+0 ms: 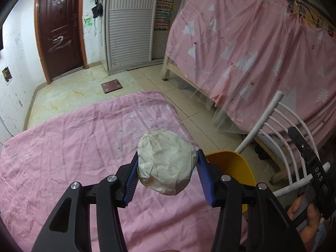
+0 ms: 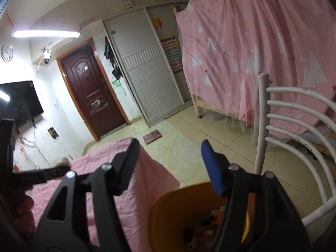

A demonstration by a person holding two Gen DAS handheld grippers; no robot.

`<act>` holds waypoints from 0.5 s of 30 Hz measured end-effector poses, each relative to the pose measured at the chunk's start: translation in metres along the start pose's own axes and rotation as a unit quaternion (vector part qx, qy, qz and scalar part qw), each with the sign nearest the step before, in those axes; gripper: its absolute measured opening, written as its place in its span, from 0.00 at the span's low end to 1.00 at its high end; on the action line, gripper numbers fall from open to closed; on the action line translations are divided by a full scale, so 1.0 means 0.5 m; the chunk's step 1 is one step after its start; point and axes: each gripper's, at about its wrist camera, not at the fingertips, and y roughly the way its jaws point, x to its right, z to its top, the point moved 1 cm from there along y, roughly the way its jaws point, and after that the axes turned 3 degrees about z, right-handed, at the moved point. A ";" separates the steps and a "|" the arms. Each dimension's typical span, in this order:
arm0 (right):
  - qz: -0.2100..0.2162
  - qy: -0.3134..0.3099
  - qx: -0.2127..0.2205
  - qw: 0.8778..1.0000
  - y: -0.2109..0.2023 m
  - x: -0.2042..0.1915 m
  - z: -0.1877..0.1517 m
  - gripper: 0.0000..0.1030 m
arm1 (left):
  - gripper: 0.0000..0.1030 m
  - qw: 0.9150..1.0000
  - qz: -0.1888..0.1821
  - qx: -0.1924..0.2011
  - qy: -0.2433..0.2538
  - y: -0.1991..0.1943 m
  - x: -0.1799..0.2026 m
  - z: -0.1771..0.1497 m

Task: Collect trash
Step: 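Carry the white ball and black cable to the yellow bin and open both tools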

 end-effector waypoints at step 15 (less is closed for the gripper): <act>-0.018 0.063 0.066 0.996 -0.070 0.067 0.026 0.62 | 0.46 0.988 -0.117 0.016 0.096 0.003 0.231 -0.016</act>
